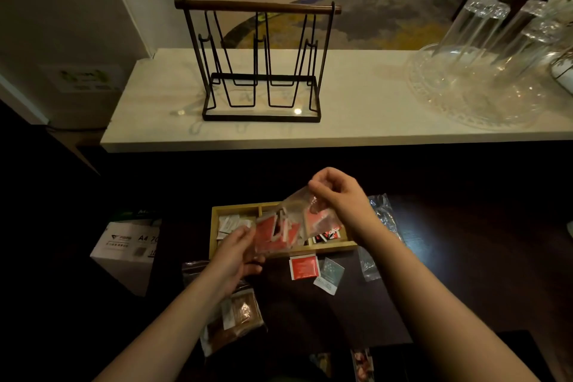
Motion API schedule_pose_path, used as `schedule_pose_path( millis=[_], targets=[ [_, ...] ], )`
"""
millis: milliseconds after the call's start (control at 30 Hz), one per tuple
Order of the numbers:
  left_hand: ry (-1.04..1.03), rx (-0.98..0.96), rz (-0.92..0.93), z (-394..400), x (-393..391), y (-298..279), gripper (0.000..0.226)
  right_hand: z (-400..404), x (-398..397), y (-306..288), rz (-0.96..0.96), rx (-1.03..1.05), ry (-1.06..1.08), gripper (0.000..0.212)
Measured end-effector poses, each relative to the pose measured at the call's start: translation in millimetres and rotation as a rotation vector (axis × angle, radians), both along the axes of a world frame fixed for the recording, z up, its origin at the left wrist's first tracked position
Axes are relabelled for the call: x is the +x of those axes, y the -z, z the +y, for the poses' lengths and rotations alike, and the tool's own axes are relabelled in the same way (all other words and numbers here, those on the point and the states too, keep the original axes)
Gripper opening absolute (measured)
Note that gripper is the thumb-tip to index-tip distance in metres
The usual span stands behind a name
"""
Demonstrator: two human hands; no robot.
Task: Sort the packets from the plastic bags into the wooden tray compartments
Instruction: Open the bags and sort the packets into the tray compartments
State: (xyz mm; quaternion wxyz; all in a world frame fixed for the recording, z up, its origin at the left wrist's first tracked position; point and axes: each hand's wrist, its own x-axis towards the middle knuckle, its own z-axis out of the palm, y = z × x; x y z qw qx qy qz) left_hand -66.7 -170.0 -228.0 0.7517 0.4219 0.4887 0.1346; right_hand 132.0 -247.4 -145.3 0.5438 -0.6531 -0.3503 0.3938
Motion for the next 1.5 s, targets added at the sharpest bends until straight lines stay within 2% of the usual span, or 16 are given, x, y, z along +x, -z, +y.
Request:
schedule_pose_path(
  millis=[133, 200, 433, 900, 1033, 1267, 1500],
  targets=[
    [0.091, 0.393, 0.152, 11.4, 4.4, -8.3, 0.018, -9.5, 29.4, 27.7, -0.183, -0.119, 0.089, 0.010],
    [0.128, 0.522, 0.180, 17.0, 8.9, -13.6, 0.016, -15.2, 42.4, 44.5, -0.227, -0.165, 0.123, 0.007],
    [0.217, 0.697, 0.200, 22.9, 35.3, -25.9, 0.017, -29.3, 62.0, 90.6, -0.206, -0.263, 0.159, 0.005],
    [0.259, 0.796, 0.199, 14.0, 67.0, -53.7, 0.019, -35.4, 65.3, 112.6, -0.015, -0.242, 0.236, 0.010],
    [0.313, 0.746, 0.176, 8.9, 72.0, -62.1, 0.025, -37.3, 64.3, 117.1, 0.038, -0.251, 0.229, 0.013],
    [0.329, 0.713, 0.178, 8.9, 78.4, -68.1, 0.022, -38.3, 64.3, 118.8, 0.147, -0.264, 0.298, 0.016],
    [0.317, 0.724, 0.167, 10.7, 81.9, -73.3, 0.025, -36.5, 60.9, 113.4, 0.089, -0.241, 0.338, 0.014]
  ],
)
